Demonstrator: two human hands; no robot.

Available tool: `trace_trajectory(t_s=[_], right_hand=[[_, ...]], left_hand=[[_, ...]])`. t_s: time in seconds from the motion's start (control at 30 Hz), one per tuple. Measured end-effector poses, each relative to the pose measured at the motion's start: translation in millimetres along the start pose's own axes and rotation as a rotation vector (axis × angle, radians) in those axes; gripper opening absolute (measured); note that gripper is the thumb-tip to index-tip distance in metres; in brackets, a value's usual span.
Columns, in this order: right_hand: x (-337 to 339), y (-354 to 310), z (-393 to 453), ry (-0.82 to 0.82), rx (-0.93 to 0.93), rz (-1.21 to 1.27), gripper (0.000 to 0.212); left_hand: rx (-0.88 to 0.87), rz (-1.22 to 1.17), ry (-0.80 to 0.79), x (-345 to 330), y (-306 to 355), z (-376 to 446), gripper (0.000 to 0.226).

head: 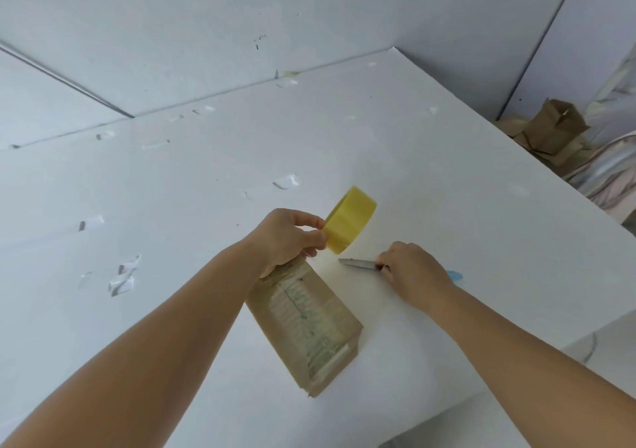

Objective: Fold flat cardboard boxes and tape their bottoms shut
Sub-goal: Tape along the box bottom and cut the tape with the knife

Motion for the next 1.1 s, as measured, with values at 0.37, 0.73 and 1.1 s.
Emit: trace_trajectory(t_s=[0.37, 0.73, 1.1], right_hand=[[50, 2, -54, 0.055, 0.121, 0.318, 0.025], [102, -76, -78, 0.158, 0.058, -0.132, 0.026], [73, -108, -51, -0.079, 0.067, -0.305, 0.014]], left_hand=[[-0.059, 0.000, 0.076, 4, 5, -3, 0.011], [-0.169, 0.027, 0.105, 3, 19, -14, 0.010], [-0.246, 0.005, 0.091, 0, 21, -12, 0.009]])
Point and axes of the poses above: each hand's wrist, its own z-axis towards the middle knuckle, its own x-axis out of the back of the hand, y = z × x, the point moved 9 cm from there along z, towards the middle knuckle, and after that the axes turned 12 degrees about -y, right-handed, at the moved point
